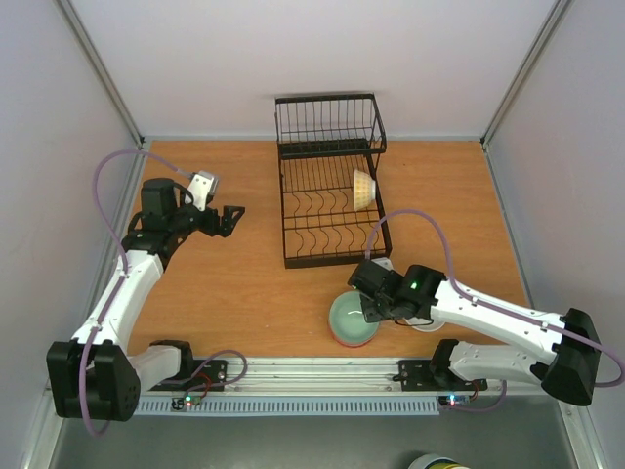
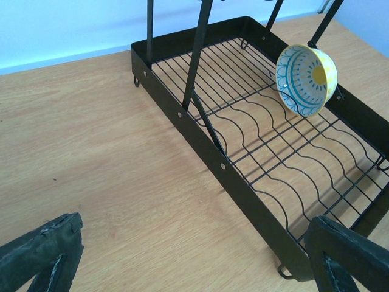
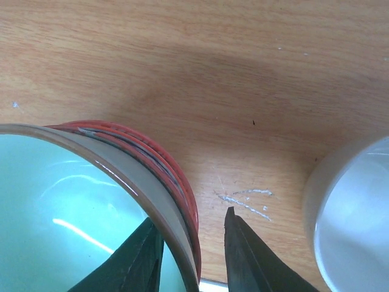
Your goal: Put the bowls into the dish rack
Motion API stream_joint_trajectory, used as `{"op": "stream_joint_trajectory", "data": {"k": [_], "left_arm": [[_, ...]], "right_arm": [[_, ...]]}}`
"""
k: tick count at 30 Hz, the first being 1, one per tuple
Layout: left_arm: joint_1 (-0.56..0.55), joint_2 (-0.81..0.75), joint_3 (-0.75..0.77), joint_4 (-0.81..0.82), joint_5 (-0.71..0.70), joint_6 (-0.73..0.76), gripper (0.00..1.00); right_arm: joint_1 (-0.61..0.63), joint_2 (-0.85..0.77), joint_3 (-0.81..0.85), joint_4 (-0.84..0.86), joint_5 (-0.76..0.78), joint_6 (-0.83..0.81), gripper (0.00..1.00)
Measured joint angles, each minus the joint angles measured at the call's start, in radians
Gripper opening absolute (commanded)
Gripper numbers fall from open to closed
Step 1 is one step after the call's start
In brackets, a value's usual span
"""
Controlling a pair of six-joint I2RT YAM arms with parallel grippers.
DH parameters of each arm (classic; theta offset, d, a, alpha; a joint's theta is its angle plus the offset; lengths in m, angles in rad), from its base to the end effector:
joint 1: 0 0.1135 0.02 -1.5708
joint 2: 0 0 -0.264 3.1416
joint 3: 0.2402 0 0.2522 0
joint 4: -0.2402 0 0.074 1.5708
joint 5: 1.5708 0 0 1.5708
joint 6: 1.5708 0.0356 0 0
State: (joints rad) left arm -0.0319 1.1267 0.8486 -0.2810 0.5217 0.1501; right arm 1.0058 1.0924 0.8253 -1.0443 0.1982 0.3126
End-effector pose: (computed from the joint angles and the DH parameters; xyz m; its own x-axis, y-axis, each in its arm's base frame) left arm 0.2468 -0.0256 0.2867 -0.4569 0.1443 -0.8777 0.5241 0.8409 -0.1346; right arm 0.1015 0.1470 0.2358 -0.7388 -0.6022 -0.3026 -0.6030 0.7911 -0.1022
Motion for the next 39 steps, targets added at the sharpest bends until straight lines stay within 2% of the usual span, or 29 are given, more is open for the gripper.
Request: {"op": "stream_joint_trajectory", "data": {"k": [4, 7, 8, 24, 32, 39], "left_arm": [[0.000, 0.000, 0.000, 0.000, 0.000, 0.000, 0.99], [0.000, 0.000, 0.000, 0.000, 0.000, 0.000, 0.99], [0.000, 0.000, 0.000, 0.000, 0.000, 0.000, 0.99], [0.000, -0.003, 0.000, -0.020, 0.045, 0.013, 0.99], [0.000, -0.004, 0.013, -0.084, 0.153, 0.039, 0.86], [-0.037, 0.023, 0.106, -0.227, 0.277, 0.098, 0.80]], "right_arm": [[0.021, 0.011, 0.008, -0.008, 0.019, 0.004, 0.24], [0.039, 0.026, 0.018, -0.018, 0.037, 0.013, 0.05], [0.044, 0.030, 0.024, -0.024, 0.047, 0.012, 0.02], [0.063, 0.029, 0.122, -0.110, 0.090, -0.017, 0.01], [0.063, 0.060, 0.307, -0.134, 0.139, -0.105, 0.01], [0.061, 0.237, 0.516, -0.118, 0.241, -0.220, 0.01]]}}
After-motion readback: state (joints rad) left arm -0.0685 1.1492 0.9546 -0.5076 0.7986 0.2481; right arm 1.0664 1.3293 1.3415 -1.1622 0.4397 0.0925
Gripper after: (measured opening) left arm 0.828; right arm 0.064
